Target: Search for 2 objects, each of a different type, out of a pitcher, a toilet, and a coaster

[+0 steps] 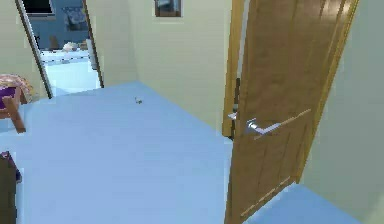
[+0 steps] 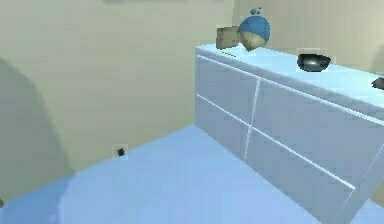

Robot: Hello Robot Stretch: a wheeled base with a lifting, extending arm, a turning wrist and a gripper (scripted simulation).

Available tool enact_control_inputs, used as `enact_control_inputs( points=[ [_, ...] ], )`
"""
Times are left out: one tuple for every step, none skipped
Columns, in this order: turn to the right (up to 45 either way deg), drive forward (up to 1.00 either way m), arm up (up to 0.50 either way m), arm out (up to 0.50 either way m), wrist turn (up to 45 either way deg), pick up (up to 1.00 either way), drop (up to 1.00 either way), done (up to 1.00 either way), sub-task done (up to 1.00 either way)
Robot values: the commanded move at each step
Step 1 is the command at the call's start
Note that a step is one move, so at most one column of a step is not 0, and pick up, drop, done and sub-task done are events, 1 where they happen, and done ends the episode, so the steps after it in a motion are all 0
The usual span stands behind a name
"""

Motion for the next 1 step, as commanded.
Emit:
enact_control_inputs(
  points=[
    [0.0, 0.55, 0.0, 0.0, 0.0, 0.0, 0.0, 0.0, 0.0]
  ],
)
